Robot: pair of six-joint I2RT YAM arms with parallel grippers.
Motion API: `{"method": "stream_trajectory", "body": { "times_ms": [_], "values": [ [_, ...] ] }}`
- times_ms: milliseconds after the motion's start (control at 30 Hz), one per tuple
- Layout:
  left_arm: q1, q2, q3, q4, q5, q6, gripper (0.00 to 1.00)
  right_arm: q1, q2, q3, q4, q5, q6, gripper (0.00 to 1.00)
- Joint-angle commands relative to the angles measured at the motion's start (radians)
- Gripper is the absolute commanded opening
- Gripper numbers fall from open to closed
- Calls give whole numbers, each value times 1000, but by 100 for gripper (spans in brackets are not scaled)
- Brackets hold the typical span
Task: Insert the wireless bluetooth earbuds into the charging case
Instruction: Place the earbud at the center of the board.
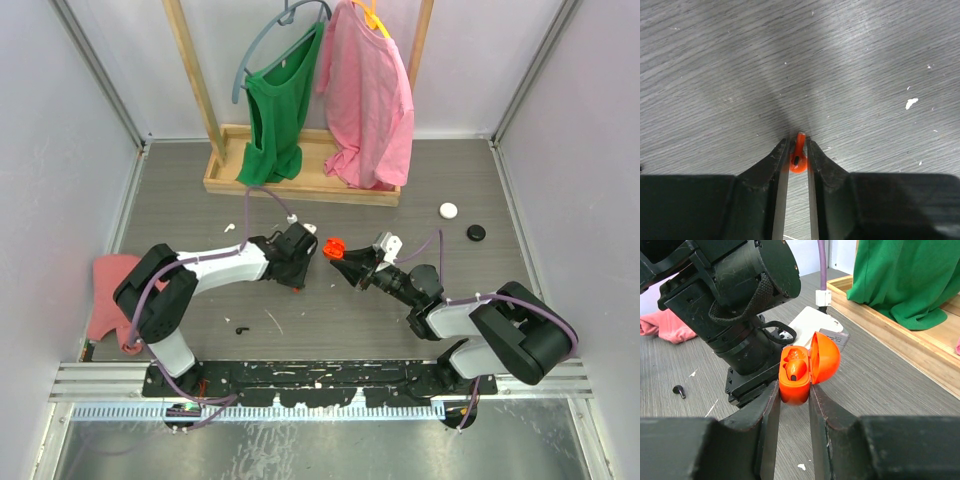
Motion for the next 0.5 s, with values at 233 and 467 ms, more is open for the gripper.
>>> {"method": "stream_trajectory", "body": {
  "times_ms": [233, 467],
  "values": [
    [-20, -22, 7, -74, -91, -64, 41, 7, -16, 10, 84, -5, -6, 1],
    [-24, -54, -21, -104, -128, -93, 42, 5, -15, 9, 86, -5, -5, 1]
  ]
}}
